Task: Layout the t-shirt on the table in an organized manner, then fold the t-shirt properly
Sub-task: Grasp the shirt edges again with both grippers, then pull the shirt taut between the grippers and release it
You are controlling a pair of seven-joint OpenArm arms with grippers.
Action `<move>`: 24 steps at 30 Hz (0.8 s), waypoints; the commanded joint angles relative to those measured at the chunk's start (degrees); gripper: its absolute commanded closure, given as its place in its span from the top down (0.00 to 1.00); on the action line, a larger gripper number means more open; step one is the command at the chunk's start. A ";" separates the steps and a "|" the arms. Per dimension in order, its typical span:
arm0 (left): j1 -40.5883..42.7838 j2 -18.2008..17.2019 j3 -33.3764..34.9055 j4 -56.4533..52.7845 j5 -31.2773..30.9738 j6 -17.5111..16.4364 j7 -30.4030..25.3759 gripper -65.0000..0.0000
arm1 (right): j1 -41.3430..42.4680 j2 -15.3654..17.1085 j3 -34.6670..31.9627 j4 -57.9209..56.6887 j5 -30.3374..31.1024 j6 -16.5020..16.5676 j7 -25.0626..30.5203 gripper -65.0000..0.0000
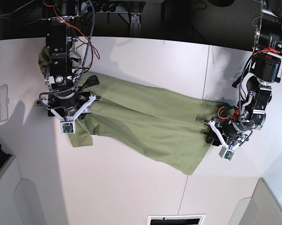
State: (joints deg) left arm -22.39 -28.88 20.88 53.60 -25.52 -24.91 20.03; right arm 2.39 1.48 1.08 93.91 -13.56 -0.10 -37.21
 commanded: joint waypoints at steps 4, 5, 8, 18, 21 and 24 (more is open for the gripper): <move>0.59 -1.05 -0.22 0.09 3.98 0.48 2.49 0.33 | 0.92 4.26 1.25 1.22 -1.05 -2.29 0.94 0.47; 0.70 -1.29 -0.22 0.07 4.50 0.50 2.49 0.33 | 0.90 5.14 2.03 1.22 -1.03 -2.29 0.94 0.47; 0.83 -2.32 -0.22 -0.13 4.96 2.82 2.51 0.33 | 0.90 7.08 5.51 1.22 -0.96 -2.05 0.90 0.47; 0.31 -6.86 -0.22 0.13 5.01 4.07 2.62 0.33 | 0.90 11.04 20.79 1.46 12.13 0.98 0.20 0.47; 0.35 -7.52 -0.22 2.86 3.87 3.13 3.67 0.33 | 0.11 10.82 22.27 3.32 18.75 5.51 -2.62 0.47; 0.35 -8.48 -0.22 6.69 1.90 2.27 6.58 0.33 | -2.95 10.03 22.45 9.01 20.70 5.92 -2.16 0.47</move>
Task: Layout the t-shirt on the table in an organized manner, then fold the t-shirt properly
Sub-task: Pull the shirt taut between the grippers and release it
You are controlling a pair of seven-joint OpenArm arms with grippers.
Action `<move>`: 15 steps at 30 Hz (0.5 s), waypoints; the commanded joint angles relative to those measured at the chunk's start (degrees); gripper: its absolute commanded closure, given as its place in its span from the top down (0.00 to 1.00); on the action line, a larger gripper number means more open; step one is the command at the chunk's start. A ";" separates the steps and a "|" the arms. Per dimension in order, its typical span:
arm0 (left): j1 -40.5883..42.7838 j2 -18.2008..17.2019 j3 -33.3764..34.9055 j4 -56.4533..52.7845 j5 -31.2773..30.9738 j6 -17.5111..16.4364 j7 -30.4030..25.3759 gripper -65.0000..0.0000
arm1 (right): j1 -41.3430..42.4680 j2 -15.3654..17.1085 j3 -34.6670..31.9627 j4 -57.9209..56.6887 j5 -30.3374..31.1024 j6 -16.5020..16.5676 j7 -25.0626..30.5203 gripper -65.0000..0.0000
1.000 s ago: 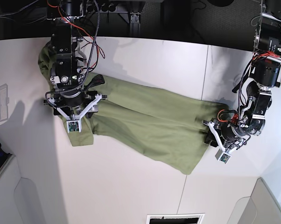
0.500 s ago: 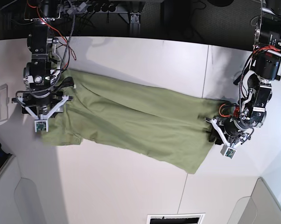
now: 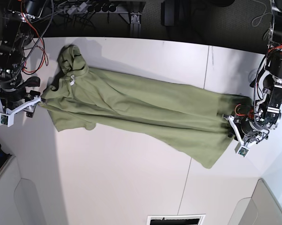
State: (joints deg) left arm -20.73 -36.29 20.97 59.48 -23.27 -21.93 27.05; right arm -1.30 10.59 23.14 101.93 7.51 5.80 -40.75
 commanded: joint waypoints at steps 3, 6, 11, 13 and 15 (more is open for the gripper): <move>-1.36 -2.21 -0.31 4.28 -0.52 -0.81 0.09 0.33 | -1.40 0.66 0.42 6.67 1.16 0.09 -0.15 0.47; -1.33 -3.61 -0.31 8.66 -1.92 -0.81 2.23 0.33 | -3.61 0.63 0.42 8.96 5.22 2.14 -1.99 0.47; -0.15 -7.65 -0.31 16.63 -7.89 -0.81 4.98 0.33 | -9.88 0.33 0.42 12.33 16.06 10.19 -2.16 0.37; 0.50 -9.05 -0.31 18.53 -7.85 -0.83 4.96 0.33 | -11.96 -0.98 0.42 13.53 19.76 14.21 -2.12 0.10; 0.92 -9.62 -0.31 19.12 -7.85 -1.01 4.98 0.33 | -13.03 -2.67 0.39 13.68 22.36 19.76 -1.62 0.00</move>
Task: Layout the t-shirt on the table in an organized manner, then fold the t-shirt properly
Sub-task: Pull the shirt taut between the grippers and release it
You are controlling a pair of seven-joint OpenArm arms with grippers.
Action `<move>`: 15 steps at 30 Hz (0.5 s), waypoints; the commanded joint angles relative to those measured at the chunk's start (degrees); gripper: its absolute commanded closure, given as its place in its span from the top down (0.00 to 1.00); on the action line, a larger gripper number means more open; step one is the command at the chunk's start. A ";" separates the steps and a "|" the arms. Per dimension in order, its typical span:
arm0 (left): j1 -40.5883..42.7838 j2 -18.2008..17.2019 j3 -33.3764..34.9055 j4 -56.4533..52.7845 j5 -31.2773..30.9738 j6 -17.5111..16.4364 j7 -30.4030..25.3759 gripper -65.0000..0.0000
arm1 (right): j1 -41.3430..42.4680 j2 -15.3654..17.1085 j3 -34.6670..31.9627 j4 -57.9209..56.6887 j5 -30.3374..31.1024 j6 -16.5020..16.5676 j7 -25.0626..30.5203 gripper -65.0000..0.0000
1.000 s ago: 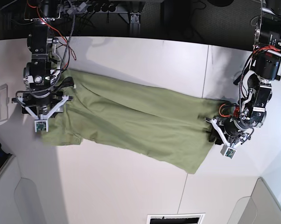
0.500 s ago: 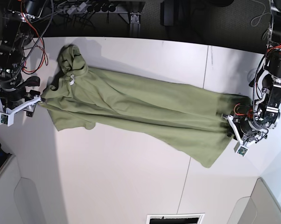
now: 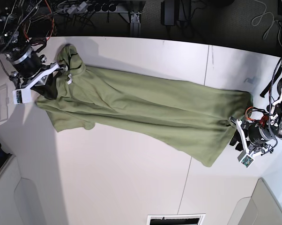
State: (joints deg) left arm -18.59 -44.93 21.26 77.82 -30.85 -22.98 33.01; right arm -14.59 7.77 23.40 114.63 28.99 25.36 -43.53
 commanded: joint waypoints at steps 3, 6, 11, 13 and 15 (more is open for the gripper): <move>-0.98 -0.48 -0.59 0.76 -0.31 -0.42 -1.01 0.33 | 0.46 -1.36 0.07 0.02 0.48 2.38 4.11 0.00; -0.55 1.25 -0.59 0.76 -0.68 -0.42 -1.03 0.33 | 2.03 -1.44 -0.28 -2.62 -3.08 2.47 6.71 0.00; 2.03 4.70 -0.59 0.57 -0.57 -0.44 -1.05 0.33 | 7.50 -1.40 -0.66 -13.44 -7.17 2.38 7.80 0.00; 3.23 6.40 -0.59 -0.50 0.35 -0.76 -1.73 0.33 | 10.60 -1.25 -0.66 -19.34 -7.17 2.40 7.96 0.00; 3.34 8.61 -0.59 -2.82 2.93 -0.83 -3.34 0.33 | 14.25 -1.11 -0.66 -25.64 -8.04 2.49 8.00 0.00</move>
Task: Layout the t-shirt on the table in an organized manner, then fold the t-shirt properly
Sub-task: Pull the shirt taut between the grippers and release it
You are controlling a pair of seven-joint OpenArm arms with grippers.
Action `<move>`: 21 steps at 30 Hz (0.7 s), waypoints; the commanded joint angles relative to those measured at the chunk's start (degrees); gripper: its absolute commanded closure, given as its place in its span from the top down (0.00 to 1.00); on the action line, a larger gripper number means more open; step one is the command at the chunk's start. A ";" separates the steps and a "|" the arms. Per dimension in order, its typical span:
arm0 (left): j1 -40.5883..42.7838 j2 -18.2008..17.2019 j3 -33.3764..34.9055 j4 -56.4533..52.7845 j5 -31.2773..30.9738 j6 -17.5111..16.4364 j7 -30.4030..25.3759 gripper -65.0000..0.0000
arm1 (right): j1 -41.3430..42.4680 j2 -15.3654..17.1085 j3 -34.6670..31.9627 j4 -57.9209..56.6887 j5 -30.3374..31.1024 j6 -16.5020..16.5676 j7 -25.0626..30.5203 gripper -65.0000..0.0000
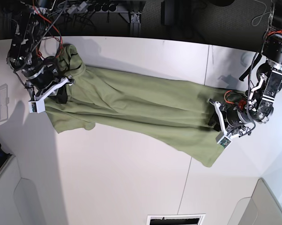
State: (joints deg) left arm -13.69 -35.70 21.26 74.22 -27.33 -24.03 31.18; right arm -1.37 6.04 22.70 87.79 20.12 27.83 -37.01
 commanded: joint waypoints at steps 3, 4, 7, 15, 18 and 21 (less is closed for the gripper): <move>-2.64 2.93 -0.59 -4.22 0.90 0.24 -3.13 0.33 | 6.10 0.63 0.04 -7.54 -2.01 0.02 3.69 0.00; -3.28 4.17 -0.59 -6.19 1.20 0.24 -3.13 0.33 | 7.69 0.63 0.04 -10.10 -2.58 0.02 4.52 0.00; -5.75 7.54 -0.59 -12.83 1.97 0.24 -3.15 0.33 | 12.44 0.61 0.04 -16.55 -3.43 0.02 6.34 0.00; -15.45 11.96 -0.59 -26.40 4.13 0.92 -5.03 0.33 | 24.37 0.63 0.04 -23.30 -6.86 -0.13 8.28 0.00; -17.31 10.32 -0.59 -24.22 2.75 -0.17 -2.75 0.33 | 25.75 0.79 0.07 -21.14 -6.29 0.31 7.19 0.00; -16.83 6.38 -0.59 -16.94 -3.21 -3.32 -0.24 0.33 | 23.65 1.11 0.07 -15.13 -4.20 1.44 6.25 0.00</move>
State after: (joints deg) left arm -28.40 -28.58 21.08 56.27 -30.09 -27.09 32.18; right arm 21.12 6.50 22.70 71.79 15.20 28.73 -31.73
